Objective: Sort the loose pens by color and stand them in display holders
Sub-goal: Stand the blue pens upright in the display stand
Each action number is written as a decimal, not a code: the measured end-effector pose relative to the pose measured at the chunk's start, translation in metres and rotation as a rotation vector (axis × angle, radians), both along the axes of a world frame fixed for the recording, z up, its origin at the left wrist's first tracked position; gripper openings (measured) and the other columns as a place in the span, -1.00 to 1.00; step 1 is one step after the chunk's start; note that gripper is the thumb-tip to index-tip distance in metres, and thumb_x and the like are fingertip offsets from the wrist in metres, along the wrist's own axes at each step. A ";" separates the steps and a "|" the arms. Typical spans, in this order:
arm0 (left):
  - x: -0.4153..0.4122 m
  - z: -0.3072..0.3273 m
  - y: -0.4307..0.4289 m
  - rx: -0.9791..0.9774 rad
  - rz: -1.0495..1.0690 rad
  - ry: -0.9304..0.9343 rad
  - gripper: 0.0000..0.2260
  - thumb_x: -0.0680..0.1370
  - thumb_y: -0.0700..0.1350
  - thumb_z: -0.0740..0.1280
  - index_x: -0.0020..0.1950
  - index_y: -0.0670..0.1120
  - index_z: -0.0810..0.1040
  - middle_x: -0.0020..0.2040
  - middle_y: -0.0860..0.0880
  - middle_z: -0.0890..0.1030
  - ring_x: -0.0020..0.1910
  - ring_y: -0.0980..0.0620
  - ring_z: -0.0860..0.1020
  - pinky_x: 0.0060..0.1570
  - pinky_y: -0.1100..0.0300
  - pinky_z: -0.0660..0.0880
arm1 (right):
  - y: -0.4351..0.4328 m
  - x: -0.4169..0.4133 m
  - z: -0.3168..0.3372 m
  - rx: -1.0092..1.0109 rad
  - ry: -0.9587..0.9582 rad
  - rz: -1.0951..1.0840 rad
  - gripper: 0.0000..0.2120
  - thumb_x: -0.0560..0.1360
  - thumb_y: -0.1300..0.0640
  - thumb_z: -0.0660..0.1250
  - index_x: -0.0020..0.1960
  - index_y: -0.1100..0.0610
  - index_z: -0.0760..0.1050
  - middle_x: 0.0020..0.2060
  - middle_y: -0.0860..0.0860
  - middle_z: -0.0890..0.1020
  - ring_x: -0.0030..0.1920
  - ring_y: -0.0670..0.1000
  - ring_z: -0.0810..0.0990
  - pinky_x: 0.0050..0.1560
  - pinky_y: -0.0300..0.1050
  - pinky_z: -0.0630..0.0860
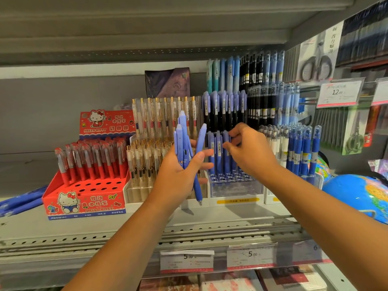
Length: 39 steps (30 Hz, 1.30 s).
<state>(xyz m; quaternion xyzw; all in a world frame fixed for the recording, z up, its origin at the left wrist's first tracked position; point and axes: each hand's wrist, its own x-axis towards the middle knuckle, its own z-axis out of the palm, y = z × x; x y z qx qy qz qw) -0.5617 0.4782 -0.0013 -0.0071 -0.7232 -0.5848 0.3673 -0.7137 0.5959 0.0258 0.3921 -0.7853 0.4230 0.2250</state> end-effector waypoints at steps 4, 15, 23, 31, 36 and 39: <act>0.000 0.000 0.000 0.012 -0.003 -0.014 -0.78 0.61 -0.08 0.28 0.26 0.00 0.42 0.03 0.12 0.71 -0.09 -0.02 0.71 -0.20 -0.07 0.67 | 0.006 0.002 0.002 0.050 0.083 -0.054 -0.75 0.55 0.05 0.36 0.21 0.07 0.49 -0.04 -0.01 0.56 -0.19 -0.06 0.50 -0.21 -0.19 0.39; 0.002 -0.002 0.000 0.046 -0.127 -0.006 -0.79 0.55 -0.05 0.32 0.19 0.07 0.51 0.01 0.03 0.72 -0.14 -0.13 0.71 -0.29 -0.02 0.65 | 0.009 0.049 0.018 -0.223 -0.413 0.584 -0.87 0.50 0.25 0.43 0.04 0.18 0.60 -0.08 0.11 0.70 -0.12 -0.05 0.69 -0.23 -0.31 0.55; 0.001 -0.005 0.001 0.037 -0.192 -0.087 -0.70 0.49 0.00 0.35 0.23 0.09 0.51 0.04 -0.01 0.71 -0.13 -0.17 0.70 -0.29 -0.01 0.65 | 0.010 0.053 0.005 -0.323 -0.504 0.681 -0.75 0.51 0.29 0.41 0.14 0.21 0.45 -0.16 0.06 0.72 -0.11 -0.05 0.72 -0.22 -0.22 0.60; 0.002 -0.005 -0.002 0.030 -0.117 -0.031 -0.82 0.52 0.00 0.32 0.10 0.02 0.55 -0.12 0.04 0.71 -0.15 -0.03 0.69 -0.27 0.08 0.65 | 0.018 0.053 0.008 -0.437 -0.467 0.633 -0.83 0.50 0.29 0.43 0.06 0.16 0.52 -0.10 0.13 0.71 -0.07 0.04 0.71 -0.09 -0.10 0.65; 0.002 -0.002 -0.002 0.065 -0.077 0.014 -0.78 0.52 0.03 0.28 0.10 -0.03 0.51 -0.10 -0.10 0.71 -0.07 -0.11 0.69 -0.16 -0.08 0.66 | 0.026 0.043 0.018 -0.549 -0.420 0.532 -0.82 0.52 0.30 0.40 0.11 0.17 0.52 -0.05 0.16 0.65 -0.08 0.04 0.70 -0.18 -0.10 0.65; 0.002 -0.001 -0.001 0.086 -0.085 0.014 -0.75 0.52 0.04 0.28 0.12 -0.06 0.48 -0.16 -0.12 0.69 -0.19 -0.17 0.69 -0.19 -0.14 0.65 | 0.028 0.031 0.021 -0.513 -0.300 0.384 -0.81 0.52 0.25 0.42 0.10 0.09 0.51 -0.08 0.06 0.63 -0.07 0.02 0.68 -0.22 -0.16 0.64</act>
